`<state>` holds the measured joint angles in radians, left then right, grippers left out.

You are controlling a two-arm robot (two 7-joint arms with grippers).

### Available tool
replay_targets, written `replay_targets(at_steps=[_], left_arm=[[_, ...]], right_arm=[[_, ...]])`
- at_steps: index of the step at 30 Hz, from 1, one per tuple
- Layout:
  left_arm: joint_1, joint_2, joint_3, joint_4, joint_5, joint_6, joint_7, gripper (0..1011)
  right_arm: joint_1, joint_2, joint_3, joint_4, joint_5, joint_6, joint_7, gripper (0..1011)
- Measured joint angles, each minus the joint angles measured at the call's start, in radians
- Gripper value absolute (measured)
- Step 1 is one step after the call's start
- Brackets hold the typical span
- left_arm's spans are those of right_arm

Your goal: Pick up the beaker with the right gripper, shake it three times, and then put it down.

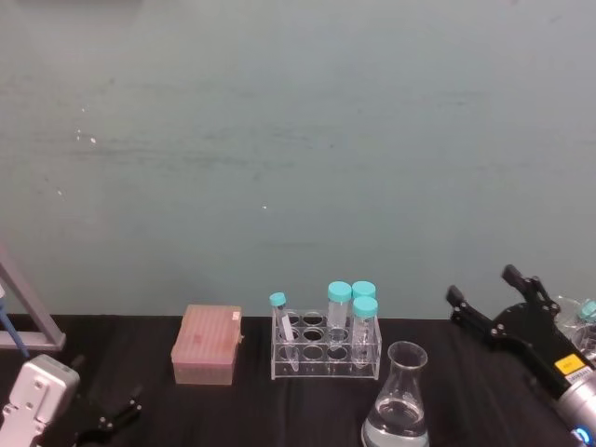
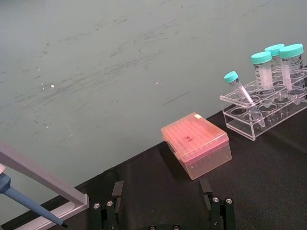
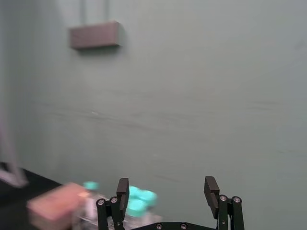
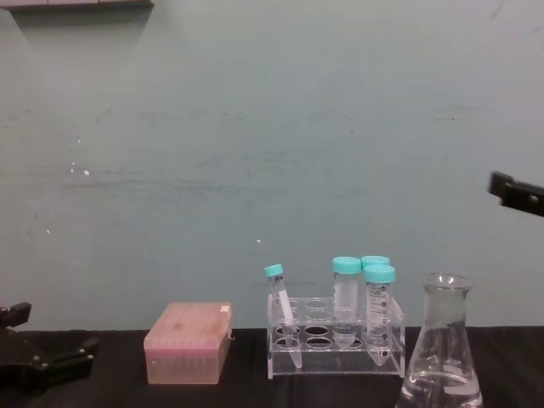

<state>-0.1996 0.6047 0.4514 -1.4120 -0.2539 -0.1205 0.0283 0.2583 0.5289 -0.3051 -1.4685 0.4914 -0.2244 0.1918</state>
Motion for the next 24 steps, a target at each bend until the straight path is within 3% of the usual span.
replay_targets(at_steps=[3, 8, 24], left_arm=[[0.000, 0.000, 0.000, 0.000, 0.000, 0.000, 0.000, 1000], [0.000, 0.000, 0.000, 0.000, 0.000, 0.000, 0.000, 1000], [0.000, 0.000, 0.000, 0.000, 0.000, 0.000, 0.000, 1000]], right_arm=[[-0.006, -0.007, -0.008, -0.020, 0.053, 0.003, 0.090, 1002], [-0.020, -0.012, -0.019, -0.035, 0.087, 0.047, 0.146, 1002], [-0.095, -0.029, -0.006, -0.058, 0.112, 0.194, 0.150, 1003]])
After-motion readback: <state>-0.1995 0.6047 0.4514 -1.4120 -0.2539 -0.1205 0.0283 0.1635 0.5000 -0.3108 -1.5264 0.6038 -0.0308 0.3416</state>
